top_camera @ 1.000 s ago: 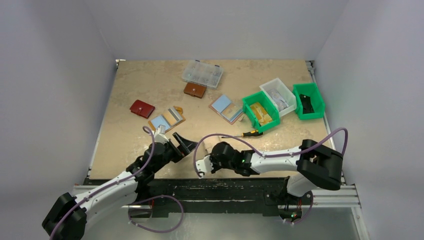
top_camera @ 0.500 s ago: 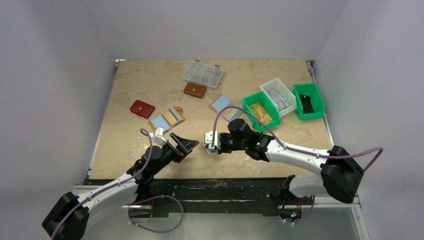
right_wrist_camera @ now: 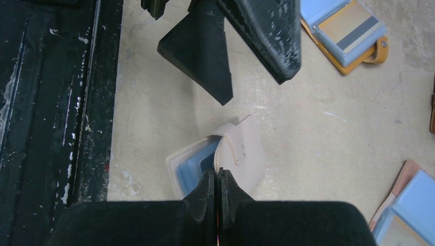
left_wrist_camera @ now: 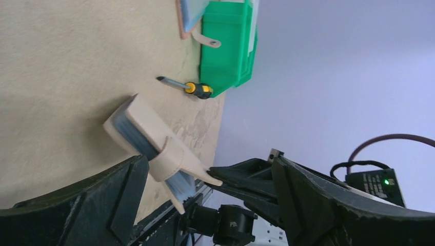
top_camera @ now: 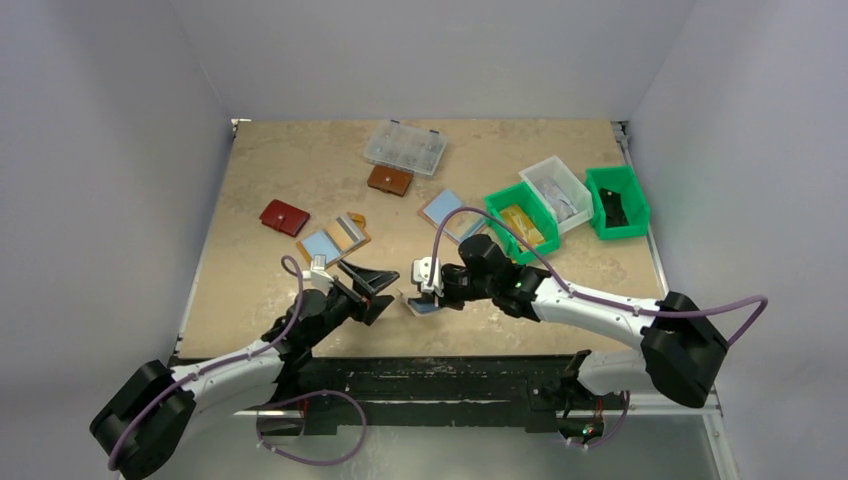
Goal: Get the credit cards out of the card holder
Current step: Open the card holder at the center of the board.
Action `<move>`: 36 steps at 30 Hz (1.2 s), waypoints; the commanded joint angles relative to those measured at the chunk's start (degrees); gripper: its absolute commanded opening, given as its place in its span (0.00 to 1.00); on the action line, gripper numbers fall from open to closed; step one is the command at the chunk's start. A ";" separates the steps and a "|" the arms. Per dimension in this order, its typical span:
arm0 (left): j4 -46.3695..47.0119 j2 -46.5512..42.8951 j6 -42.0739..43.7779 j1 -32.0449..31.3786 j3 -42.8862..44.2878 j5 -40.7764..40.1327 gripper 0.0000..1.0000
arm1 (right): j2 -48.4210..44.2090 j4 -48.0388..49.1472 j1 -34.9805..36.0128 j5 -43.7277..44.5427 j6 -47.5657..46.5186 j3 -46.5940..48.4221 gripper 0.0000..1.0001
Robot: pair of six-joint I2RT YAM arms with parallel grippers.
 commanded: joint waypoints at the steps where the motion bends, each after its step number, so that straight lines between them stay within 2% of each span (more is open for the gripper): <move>1: -10.09 -0.48 -4.57 0.00 1.65 -0.38 0.99 | -1.53 2.27 -0.96 -1.72 1.35 1.88 0.00; 5: -19.78 -1.32 -5.47 0.02 4.92 -1.39 0.98 | -1.20 2.36 -1.08 -1.61 1.35 1.87 0.00; 9: -22.40 0.32 -7.18 -0.16 6.71 -1.14 0.96 | -0.84 2.28 -1.08 -1.93 1.32 1.87 0.00; 17: -10.22 11.10 -10.05 -2.04 8.71 -0.54 0.96 | -0.66 1.87 -1.08 -2.84 0.66 1.88 0.00; 26: -6.10 17.60 -11.61 -3.83 12.30 -1.77 0.91 | -0.61 1.61 -1.08 -3.67 -0.05 1.79 0.00; 31: -1.60 21.59 -12.63 -4.41 11.90 -1.70 0.83 | -0.56 1.34 -1.08 -3.91 -0.74 1.71 0.00; 36: 2.79 24.47 -13.13 -4.79 11.12 -1.09 0.68 | -0.56 0.97 -1.08 -4.26 -1.34 1.70 0.00</move>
